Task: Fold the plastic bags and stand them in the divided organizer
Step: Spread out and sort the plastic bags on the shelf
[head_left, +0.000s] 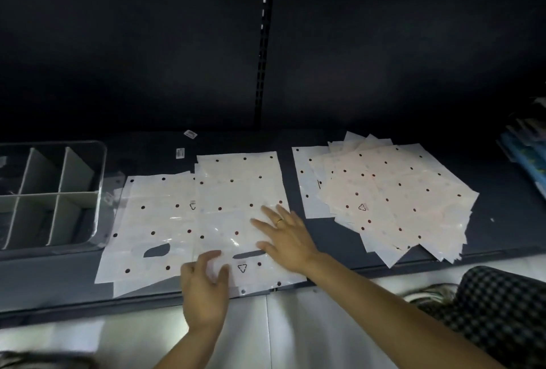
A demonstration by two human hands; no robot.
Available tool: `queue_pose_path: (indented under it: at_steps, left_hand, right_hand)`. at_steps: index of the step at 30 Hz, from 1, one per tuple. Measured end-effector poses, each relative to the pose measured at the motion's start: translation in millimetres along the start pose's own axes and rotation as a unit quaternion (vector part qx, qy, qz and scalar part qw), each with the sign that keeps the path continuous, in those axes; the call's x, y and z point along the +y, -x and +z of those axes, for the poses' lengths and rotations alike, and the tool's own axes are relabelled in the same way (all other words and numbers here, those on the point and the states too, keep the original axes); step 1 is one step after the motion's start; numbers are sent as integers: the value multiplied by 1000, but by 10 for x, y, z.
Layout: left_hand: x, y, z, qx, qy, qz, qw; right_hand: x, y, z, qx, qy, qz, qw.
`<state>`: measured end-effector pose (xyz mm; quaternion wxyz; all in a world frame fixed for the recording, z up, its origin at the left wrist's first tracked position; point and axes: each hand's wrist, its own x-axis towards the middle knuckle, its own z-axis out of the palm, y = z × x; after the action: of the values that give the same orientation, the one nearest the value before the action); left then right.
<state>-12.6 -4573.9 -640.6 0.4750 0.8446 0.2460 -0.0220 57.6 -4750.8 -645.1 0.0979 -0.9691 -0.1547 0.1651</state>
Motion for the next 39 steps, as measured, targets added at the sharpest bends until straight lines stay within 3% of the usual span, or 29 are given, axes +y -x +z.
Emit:
queue_pose_path:
  at_steps: [2,4,6,8,11,14,16,20,24,28,29,31,33,34,35,36,39]
  left_hand:
    - [-4,-8,-78,42,-95,89,991]
    - [5,-103,-124,42,-150,172,973]
    - [51,-252,-178,-18,-166,224,960]
    - [108,-373,-207,-94,-200,268,938]
    - [135,-591,-163,-217,-327,317,863]
    - [150,-706,-17,-279,-440,318,792]
    - [198,-723,87,-294,-463,308,777]
    - [312,-758,190,-304,-468,307,771]
    - [411,-807,302,-315,-461,309,770]
    - [538,-805,380,-334,-462,298,766]
    - [565,-784,380,-336,-437,292,782]
    - [631,-687,382,-310,-322,278,850]
    - [735,-551,376,-269,-138,202,932]
    - [810,-482,361,-278,-28,120,953]
    - [888,-415,341,-309,84,28,947]
    - [944,-366,327,-339,176,-50,923]
    - [1113,-331,209,-384,329,-178,844]
  right_hand:
    - [24,4,-15,-16,-33,-7,999]
    - [140,49,-86,12,-136,17,990]
    - [372,115,-176,85,-173,65,979]
    - [731,199,-266,147,-128,142,970]
    - [1341,379,-389,172,-53,301,936]
    - [1809,605,-429,137,-47,415,898]
    - [1982,714,-411,135,-46,419,897]
    - [2123,792,-396,212,-33,416,884]
    - [2120,775,-465,270,-104,422,859]
    - [1736,625,-566,301,-129,295,897]
    - [1608,578,-580,303,-137,259,907]
    - [1327,498,-599,305,-185,201,912]
    - [993,459,-666,310,-334,159,876]
    - [817,454,-703,311,-412,138,845]
    - [655,453,-732,307,-462,116,824]
    - [512,459,-754,294,-475,92,825]
    - [186,487,-761,194,-423,12,885]
